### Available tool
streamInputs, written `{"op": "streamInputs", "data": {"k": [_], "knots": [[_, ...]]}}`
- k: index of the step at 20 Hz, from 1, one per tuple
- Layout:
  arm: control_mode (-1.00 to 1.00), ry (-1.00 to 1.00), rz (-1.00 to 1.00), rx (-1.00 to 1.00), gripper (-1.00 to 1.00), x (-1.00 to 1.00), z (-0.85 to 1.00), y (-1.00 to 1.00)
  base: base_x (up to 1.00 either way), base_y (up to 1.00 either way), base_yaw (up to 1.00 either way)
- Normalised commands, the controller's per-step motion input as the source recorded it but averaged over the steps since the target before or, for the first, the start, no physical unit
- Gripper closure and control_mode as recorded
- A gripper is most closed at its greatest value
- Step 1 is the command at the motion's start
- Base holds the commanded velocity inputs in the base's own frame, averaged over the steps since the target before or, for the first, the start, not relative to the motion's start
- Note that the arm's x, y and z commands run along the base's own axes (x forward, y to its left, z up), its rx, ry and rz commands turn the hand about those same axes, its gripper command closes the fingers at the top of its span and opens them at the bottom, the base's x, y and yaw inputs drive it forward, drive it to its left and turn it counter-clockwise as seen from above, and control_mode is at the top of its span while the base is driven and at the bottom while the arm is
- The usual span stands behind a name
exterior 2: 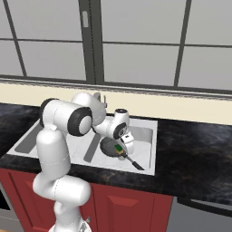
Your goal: Pick the pan and sponge and place them into the sink. Then turn on the water.
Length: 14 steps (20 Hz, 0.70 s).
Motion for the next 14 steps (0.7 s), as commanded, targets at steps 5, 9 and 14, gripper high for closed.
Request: {"op": "streamInputs", "data": {"k": [5,9,14], "knots": [[-1.0,-0.01,0.04,0.0,1.0,0.24,-0.24,-0.02,0.0,0.0,0.0],[-1.0,-0.01,0.04,0.0,1.0,0.2,-0.26,-0.06,0.0,0.0,0.0],[-1.0,-0.01,0.04,0.0,1.0,0.2,-0.25,-0.05,0.0,0.0,0.0]]}}
